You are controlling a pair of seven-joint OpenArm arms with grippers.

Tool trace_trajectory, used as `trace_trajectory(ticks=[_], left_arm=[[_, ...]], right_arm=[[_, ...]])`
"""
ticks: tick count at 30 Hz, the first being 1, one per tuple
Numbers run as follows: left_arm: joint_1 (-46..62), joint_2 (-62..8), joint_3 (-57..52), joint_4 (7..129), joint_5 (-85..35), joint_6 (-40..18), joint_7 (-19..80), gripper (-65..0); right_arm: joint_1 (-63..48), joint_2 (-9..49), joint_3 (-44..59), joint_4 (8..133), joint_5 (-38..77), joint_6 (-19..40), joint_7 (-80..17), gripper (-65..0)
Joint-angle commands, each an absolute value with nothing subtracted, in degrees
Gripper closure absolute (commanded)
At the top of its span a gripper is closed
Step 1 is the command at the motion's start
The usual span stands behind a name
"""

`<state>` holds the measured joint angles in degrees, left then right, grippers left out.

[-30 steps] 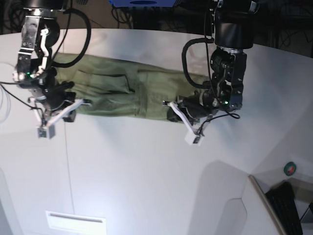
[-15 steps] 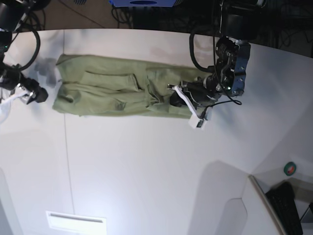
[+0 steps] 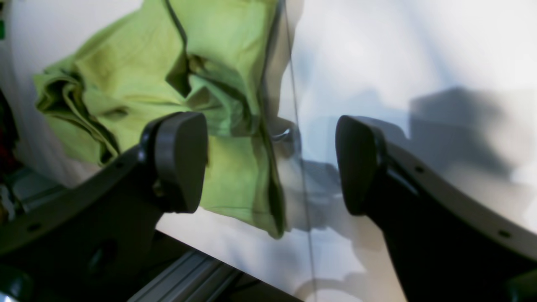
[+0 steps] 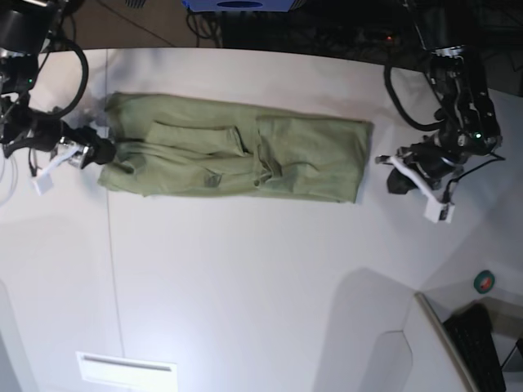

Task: Layout the t-shirt on the table in an organized manner, then fold the t-shirt properly
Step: 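Grasp both short ends of the green strip with both grippers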

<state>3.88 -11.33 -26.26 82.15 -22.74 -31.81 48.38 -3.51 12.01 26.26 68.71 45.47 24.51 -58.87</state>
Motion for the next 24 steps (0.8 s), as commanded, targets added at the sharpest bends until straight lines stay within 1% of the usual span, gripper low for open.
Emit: trace_trajectory(ticks=[1,4,8,11,15,21,24], left_arm=[[3.12,-13.14,-27.38,80.57,-23.52,-33.89,47.52,0.0],[3.21,-17.36,-28.26,74.24,-23.25,-39.87,46.55,0.0],[4.0,-19.74,-28.09,69.32,-23.16,-40.0,39.43,0.0],[3.82,-19.65,-27.91,68.35,-23.16,-40.0,39.25,0.0],[3.65,-19.38,-22.11,68.26,-23.16,-40.0,38.99,0.0],[3.3,-14.55,-19.74,68.53,-23.08,-40.0,38.9,0.0],[3.3,-13.41,-19.74,68.62,-23.08,-40.0,38.9,0.0]], right_arm=[[-2.68,12.7,25.98,68.44,46.37,25.01,-57.45,-44.7],[-2.24,13.14,25.19,65.98,46.37,25.01,-55.78,-44.7],[-2.42,12.88,23.6,65.27,46.37,25.01,-55.34,-44.7],[-2.68,12.79,21.23,65.1,46.46,25.1,-55.34,-44.7],[-2.86,10.95,19.38,65.27,46.64,25.1,-55.78,-44.7],[-3.56,9.8,17.71,65.36,46.64,25.1,-55.87,-44.4],[-3.47,9.71,16.22,65.36,46.64,25.1,-55.52,-44.1]])
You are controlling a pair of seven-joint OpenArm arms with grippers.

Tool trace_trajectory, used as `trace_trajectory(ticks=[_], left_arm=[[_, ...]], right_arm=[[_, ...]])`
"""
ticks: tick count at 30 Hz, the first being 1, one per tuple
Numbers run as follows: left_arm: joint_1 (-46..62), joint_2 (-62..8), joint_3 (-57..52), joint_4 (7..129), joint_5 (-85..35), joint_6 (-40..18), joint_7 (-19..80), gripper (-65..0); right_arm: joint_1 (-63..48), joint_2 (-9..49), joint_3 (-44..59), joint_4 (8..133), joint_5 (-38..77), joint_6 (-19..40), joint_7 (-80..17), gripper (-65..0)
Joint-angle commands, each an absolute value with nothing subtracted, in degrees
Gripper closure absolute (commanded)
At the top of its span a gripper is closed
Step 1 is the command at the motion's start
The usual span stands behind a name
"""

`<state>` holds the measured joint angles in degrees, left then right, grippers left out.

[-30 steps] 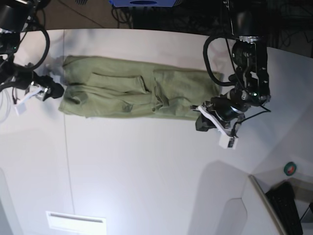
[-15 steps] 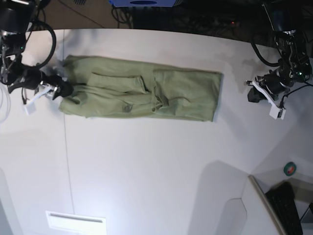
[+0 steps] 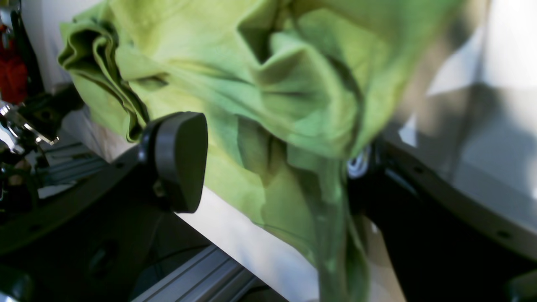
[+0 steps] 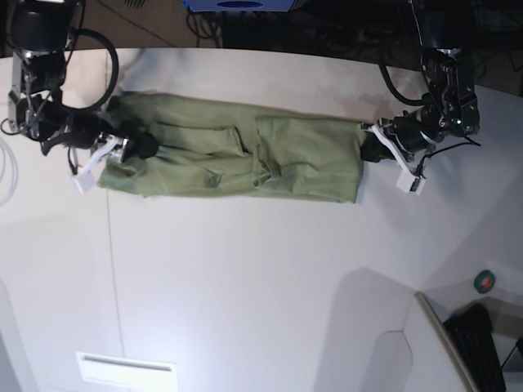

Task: Layout the t-shirt on the table in an organized manner, then fold the t-shirt properly
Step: 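Grasp both short ends of the green strip with both grippers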

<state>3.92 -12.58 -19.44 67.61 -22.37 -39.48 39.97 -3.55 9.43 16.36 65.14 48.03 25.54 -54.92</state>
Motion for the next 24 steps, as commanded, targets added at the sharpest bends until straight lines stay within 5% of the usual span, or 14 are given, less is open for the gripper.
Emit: trace_trajectory(ticks=[1,8,20,24], left_arm=[[3.12,-13.41,-19.74,68.44,-23.08,-40.0,38.9,0.0],[2.59,-12.79,-19.65,68.26,-23.08,-40.0,38.99,0.0],[2.59,-12.79,-19.74,68.26,-19.91,-40.0,38.99,0.0],[1.8,-10.51,-19.74,68.26,-13.58,-40.0,38.99,0.0]], right_arm=[[-3.38,9.71,16.31,65.27,46.64,25.1,-55.34,-44.0],[-2.42,9.63,16.4,64.92,46.73,25.1,-53.67,-42.3],[-2.24,9.54,16.22,64.92,46.73,25.1,-49.1,-0.6],[-1.71,9.54,16.13,65.27,46.46,24.84,-48.92,0.0]])
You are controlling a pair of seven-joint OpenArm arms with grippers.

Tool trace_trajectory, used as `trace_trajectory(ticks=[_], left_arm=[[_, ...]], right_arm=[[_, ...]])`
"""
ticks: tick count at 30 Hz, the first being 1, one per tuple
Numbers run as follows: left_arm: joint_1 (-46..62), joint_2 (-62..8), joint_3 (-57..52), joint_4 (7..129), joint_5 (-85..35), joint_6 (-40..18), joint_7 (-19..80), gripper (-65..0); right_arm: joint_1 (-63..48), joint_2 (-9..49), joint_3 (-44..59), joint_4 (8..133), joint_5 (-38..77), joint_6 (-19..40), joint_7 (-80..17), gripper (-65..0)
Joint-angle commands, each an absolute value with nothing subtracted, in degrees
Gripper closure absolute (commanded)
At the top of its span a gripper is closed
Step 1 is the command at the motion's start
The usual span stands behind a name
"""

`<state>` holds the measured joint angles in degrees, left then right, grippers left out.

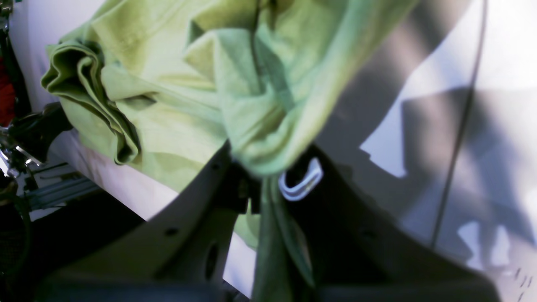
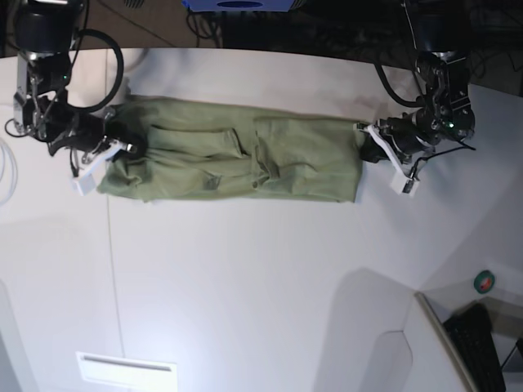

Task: Layout the t-shirt on the table in an organized manner, then fold the t-shirt properly
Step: 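Grasp both short ends of the green strip with both grippers, then fold the strip end with the right gripper toward the left gripper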

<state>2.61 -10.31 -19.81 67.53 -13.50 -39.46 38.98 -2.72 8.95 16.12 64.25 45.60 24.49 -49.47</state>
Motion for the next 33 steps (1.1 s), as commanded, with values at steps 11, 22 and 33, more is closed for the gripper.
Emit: trace_trajectory(ticks=[11,22,33], left_arm=[[0.4,-10.15,-19.65,66.33,-12.97,-40.0,38.99,0.0],[-0.75,-7.87,-16.13,65.89,-12.97,-40.0,38.99,0.0],[-0.75,-6.73,-14.29,65.89,-13.05,-40.0,38.99,0.0]], right_arm=[[-4.53,9.8,13.93,78.02,46.2,19.12,-49.45,0.0],[-6.81,11.56,-4.0,95.6,46.29,3.56,-49.36,0.0],[-4.7,8.75,-17.27,99.3,46.29,-4.62,-48.92,0.0]])
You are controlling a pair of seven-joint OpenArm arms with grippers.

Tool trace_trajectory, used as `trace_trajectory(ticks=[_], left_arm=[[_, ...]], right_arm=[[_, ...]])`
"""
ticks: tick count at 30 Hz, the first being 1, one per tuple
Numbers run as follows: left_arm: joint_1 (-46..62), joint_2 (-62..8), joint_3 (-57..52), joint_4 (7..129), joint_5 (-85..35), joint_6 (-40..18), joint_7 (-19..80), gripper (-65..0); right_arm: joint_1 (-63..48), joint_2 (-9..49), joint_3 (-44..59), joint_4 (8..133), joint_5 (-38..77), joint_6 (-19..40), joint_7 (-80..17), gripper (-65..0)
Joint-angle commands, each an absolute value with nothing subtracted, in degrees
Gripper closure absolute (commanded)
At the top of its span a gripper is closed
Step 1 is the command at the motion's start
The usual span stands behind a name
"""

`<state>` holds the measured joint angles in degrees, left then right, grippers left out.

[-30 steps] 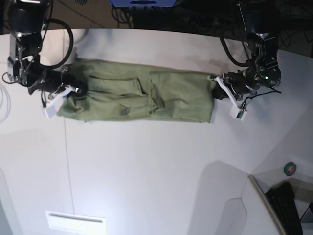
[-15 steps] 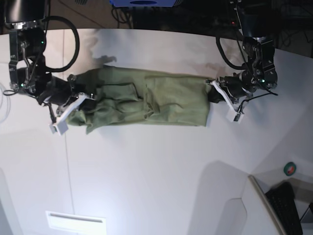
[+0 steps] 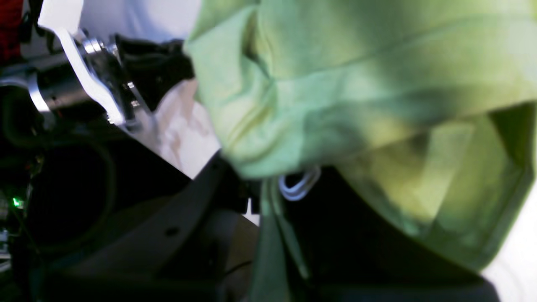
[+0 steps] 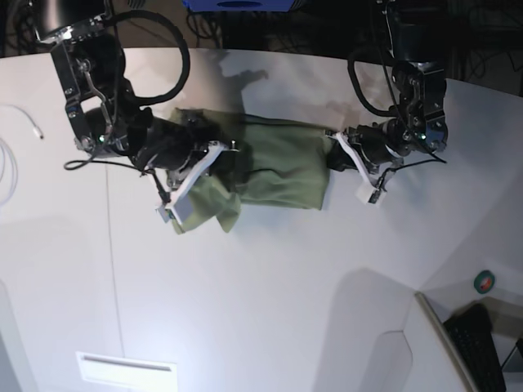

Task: Layout the t-shirt on the table in an organized manner, then fold the t-shirt properly
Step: 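Fold the strip end with the right gripper toward the left gripper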

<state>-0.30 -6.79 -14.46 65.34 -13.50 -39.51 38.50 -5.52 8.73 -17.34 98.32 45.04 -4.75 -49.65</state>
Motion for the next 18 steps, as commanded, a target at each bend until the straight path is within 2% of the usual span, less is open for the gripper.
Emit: trace_trajectory(ticks=[1,6,18], left_arm=[[-0.75,-6.64,-14.2,65.89,-13.05,-40.0,38.99,0.0],[-0.75,-5.14,-14.2,65.98,-13.05,-40.0,38.99,0.0],[-0.75,-4.97,-14.2,66.07,-13.05,-40.0,38.99,0.0]], right_arm=[[-4.62,8.66,-18.15,99.3,46.29,-5.32,-48.92,0.0],[-2.51,6.2,-21.41,98.15,46.29,-8.13,-48.92,0.0],[2.24,3.03,-23.52,88.31,46.29,-8.13,-45.85,0.0]])
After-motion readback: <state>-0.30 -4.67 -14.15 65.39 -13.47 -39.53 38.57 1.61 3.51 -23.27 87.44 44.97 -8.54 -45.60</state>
